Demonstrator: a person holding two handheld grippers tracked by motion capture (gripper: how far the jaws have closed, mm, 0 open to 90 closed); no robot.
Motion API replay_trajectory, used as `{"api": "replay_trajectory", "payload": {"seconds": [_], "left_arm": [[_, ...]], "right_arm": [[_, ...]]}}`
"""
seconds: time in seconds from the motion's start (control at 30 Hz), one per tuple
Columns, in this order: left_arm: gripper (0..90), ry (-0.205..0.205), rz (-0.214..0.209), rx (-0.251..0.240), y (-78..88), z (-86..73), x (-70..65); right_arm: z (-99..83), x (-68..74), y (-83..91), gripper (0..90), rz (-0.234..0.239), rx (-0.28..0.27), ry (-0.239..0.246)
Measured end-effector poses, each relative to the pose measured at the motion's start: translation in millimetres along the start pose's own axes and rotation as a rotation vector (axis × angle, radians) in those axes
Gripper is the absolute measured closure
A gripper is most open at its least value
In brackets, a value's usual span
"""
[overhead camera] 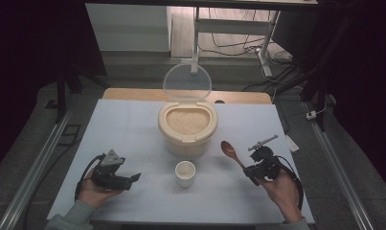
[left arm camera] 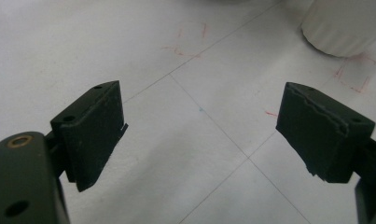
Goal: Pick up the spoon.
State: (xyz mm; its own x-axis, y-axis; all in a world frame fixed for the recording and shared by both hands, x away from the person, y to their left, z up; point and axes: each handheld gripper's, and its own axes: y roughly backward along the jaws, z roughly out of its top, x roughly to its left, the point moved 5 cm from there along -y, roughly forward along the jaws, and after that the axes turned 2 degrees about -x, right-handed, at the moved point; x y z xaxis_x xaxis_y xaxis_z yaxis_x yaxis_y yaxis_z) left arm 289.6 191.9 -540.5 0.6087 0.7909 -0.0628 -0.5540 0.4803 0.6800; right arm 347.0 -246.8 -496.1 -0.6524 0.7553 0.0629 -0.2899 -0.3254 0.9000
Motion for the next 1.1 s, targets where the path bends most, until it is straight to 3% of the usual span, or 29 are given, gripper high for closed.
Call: {"api": "replay_trajectory", "payload": {"seconds": [0.4,0.9,1.1], "left_arm": [[14.8,0.001,0.0,0.0,-0.2,0.3,-0.2],[14.8,0.002,0.001,0.001,-0.4,0.1,0.3],[14.8,0.002,0.0,0.001,-0.2,0.2,0.4]], "right_arm": [[-2.1,18.2,26.1,78.7,0.063,-0.053,0.101],[2.7,37.3,30.8,78.7,0.192,-0.088,0.161],[5.4,47.3,30.9,78.7,0.217,-0.092,0.195]]}}
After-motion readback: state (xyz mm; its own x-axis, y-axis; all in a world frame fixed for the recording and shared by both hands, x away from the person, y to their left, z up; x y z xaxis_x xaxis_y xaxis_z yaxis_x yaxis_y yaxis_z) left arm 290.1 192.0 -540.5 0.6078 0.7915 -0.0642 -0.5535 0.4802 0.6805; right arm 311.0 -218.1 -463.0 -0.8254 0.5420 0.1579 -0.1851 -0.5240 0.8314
